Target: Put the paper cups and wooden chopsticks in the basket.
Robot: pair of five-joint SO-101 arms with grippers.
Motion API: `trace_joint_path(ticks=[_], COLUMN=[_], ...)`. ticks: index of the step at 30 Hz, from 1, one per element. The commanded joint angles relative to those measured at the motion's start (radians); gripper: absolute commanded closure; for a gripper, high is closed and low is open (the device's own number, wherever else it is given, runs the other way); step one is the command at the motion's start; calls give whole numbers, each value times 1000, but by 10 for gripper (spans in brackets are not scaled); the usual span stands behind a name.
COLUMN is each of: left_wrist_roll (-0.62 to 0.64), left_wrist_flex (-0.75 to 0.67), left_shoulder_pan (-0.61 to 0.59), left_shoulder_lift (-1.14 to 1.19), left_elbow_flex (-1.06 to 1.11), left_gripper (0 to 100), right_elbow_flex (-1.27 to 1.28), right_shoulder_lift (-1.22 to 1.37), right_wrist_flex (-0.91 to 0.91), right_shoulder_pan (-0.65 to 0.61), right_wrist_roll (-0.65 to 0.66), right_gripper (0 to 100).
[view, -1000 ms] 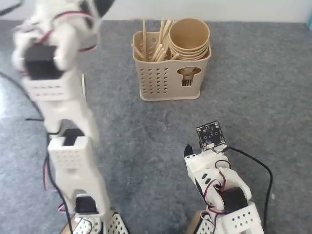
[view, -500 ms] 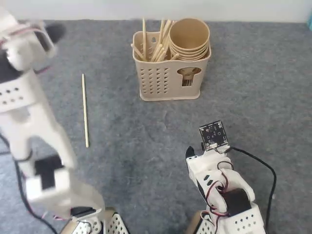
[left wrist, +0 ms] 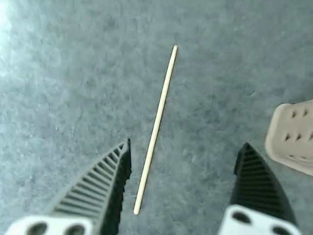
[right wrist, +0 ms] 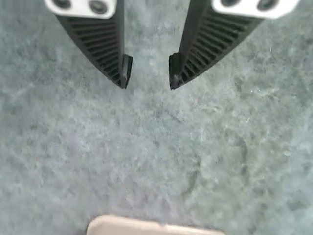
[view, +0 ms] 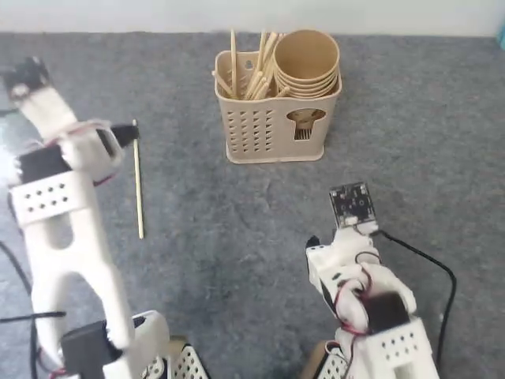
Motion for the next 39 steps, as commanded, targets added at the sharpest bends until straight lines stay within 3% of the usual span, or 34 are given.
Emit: trace_joint_path(ticks=[1, 9, 17, 25, 32, 35, 39], left_wrist_roll=[-11, -11, -11, -15, -97, -120, -249], left_wrist_flex=[-153, -361, -460, -284, -133, -94, -77], left_shoulder_pan=[-6, -3, -9, -5, 0, 6, 63], left_shoulder_lift=[-54, -52, 150, 568, 773, 802, 818], left_elbow_flex=[124, 308, 252, -107, -326, -355, -351], left_gripper=[682, 682, 682, 682, 686, 764, 1000], right_elbow_flex=[-106, -222, -269, -247, -239, -238, -238], right_shoulder_lift=[194, 513, 622, 630, 622, 622, 622], right_wrist_flex=[-64, -108, -166, -229, -240, -254, -254], right_shoulder_pan=[39, 67, 143, 147, 147, 147, 148], right_wrist_roll=[-34, -40, -121, -129, -129, -130, -130], right_gripper=[858, 858, 858, 858, 858, 858, 858])
